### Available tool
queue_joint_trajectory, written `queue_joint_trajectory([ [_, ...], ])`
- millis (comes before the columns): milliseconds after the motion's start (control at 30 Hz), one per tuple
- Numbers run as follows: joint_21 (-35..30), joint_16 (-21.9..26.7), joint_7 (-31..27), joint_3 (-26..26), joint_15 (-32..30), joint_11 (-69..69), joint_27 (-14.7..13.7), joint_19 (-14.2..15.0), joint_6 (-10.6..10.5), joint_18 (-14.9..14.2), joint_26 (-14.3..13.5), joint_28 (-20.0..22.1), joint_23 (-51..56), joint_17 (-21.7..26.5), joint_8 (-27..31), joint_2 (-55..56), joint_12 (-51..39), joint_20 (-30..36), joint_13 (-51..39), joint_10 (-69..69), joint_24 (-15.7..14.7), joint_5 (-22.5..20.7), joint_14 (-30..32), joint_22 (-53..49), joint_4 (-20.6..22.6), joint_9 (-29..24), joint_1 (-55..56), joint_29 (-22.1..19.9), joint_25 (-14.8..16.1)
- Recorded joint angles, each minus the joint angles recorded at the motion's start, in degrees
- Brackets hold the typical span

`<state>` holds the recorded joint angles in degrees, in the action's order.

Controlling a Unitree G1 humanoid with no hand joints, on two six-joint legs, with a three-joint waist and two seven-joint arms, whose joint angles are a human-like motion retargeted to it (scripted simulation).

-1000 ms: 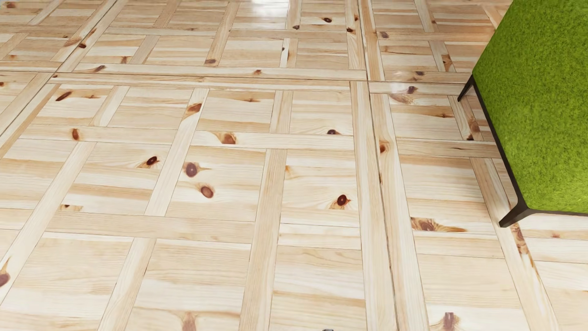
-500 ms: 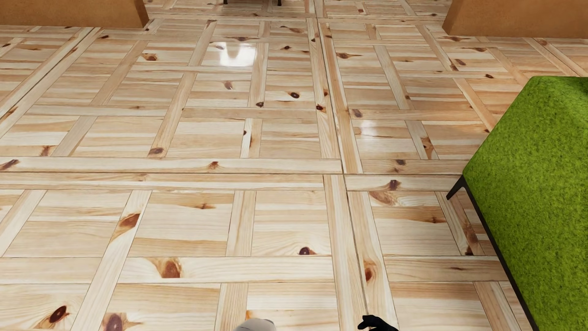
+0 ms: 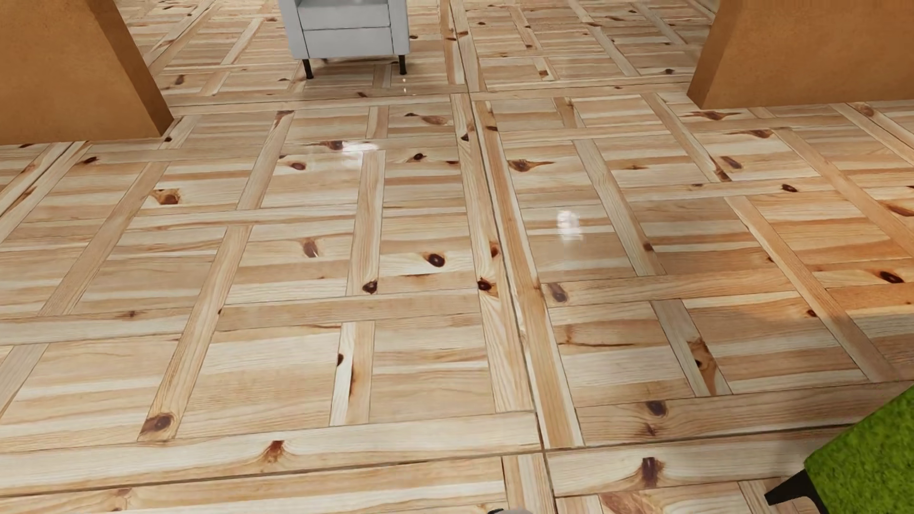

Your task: Approach the dark gray armchair

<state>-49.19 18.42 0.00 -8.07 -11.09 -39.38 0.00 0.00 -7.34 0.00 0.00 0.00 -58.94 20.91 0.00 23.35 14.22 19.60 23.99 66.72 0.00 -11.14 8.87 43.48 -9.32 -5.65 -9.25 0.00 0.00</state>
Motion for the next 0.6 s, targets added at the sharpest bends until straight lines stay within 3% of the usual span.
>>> queue_joint_trajectory([
  [33,1.9,-0.7,0.0,2.6,2.9,1.5,0.0,0.0,-0.2,0.0,0.0,0.0,2.9,0.7,0.0,-5.6,-0.3,3.5,-1.7,9.7,0.0,-1.2,-9.1,4.9,-0.9,-1.2,5.8,0.0,0.0],
  [67,3.8,-0.5,0.0,7.2,6.0,2.9,0.0,0.0,1.2,0.0,0.0,0.0,5.4,0.7,0.0,-10.9,0.9,5.6,-3.9,14.2,0.0,-1.3,-17.9,8.6,0.0,-1.3,10.6,0.0,0.0],
  [100,4.9,-0.3,0.0,11.0,9.0,4.7,0.0,0.0,2.3,0.0,0.0,0.0,7.7,1.0,0.0,-16.2,2.8,7.4,-6.6,14.1,0.0,-0.8,-22.1,11.3,0.4,-1.2,15.2,0.0,0.0],
  [200,14.5,1.2,0.0,20.0,20.3,11.2,0.0,0.0,4.7,0.0,0.0,0.0,18.5,2.9,0.0,-30.0,10.2,9.1,-13.6,-8.9,0.0,2.7,-21.6,13.5,1.6,-0.3,24.5,0.0,0.0],
  [267,22.3,2.0,0.0,23.0,27.6,14.7,0.0,0.0,4.1,0.0,0.0,0.0,22.7,3.3,0.0,-37.1,13.2,9.3,-18.4,-31.1,0.0,2.9,-10.0,13.5,0.4,1.1,27.6,0.0,0.0],
  [300,25.3,2.2,0.0,24.2,29.8,14.6,0.0,0.0,4.2,0.0,0.0,0.0,24.6,3.6,0.0,-38.7,13.8,9.5,-20.6,-34.8,0.0,3.9,9.8,13.5,0.1,2.0,28.9,0.0,0.0],
  [333,27.9,2.1,0.0,25.9,30.6,13.6,0.0,0.0,4.2,0.0,0.0,0.0,26.7,3.9,0.0,-39.1,13.9,9.7,-22.1,-60.1,0.0,5.0,21.6,14.3,-0.1,2.6,30.4,0.0,0.0],
  [367,28.2,1.6,0.0,25.7,29.9,13.2,0.0,0.0,4.0,0.0,0.0,0.0,26.9,3.9,0.0,-41.6,14.4,7.6,-23.0,-38.2,0.0,5.0,21.6,15.4,0.1,3.2,33.1,0.0,0.0],
  [400,29.4,1.1,0.0,26.9,27.4,10.5,0.0,0.0,4.4,0.0,0.0,0.0,27.9,3.9,0.0,-42.9,14.2,6.7,-22.2,-34.0,0.0,6.8,6.4,16.1,1.4,3.2,33.4,0.0,0.0],
  [467,31.3,0.8,0.0,25.8,15.0,-3.4,0.0,0.0,5.4,0.0,0.0,0.0,27.2,1.8,0.0,-41.0,14.8,6.1,-17.4,-27.0,0.0,9.8,-10.1,17.6,6.8,4.8,33.0,0.0,0.0],
  [533,29.4,0.4,0.0,24.6,4.9,-26.9,0.0,0.0,6.3,0.0,0.0,0.0,19.6,-1.4,0.0,-33.6,12.9,4.2,-14.8,-22.4,0.0,12.0,-18.0,15.0,7.8,2.1,23.9,0.0,0.0],
  [567,25.6,0.3,0.0,23.0,4.8,-37.1,0.0,0.0,6.0,0.0,0.0,0.0,13.9,-2.0,0.0,-28.4,10.4,3.2,-15.3,-22.7,0.0,11.4,-19.8,15.5,8.5,1.3,20.9,0.0,0.0],
  [600,15.6,0.8,0.0,19.2,4.6,-41.7,0.0,0.0,5.7,0.0,0.0,0.0,11.1,-0.5,0.0,-23.6,7.7,3.9,-15.4,-24.7,0.0,12.0,-19.8,10.7,10.1,0.4,18.4,0.0,0.0],
])
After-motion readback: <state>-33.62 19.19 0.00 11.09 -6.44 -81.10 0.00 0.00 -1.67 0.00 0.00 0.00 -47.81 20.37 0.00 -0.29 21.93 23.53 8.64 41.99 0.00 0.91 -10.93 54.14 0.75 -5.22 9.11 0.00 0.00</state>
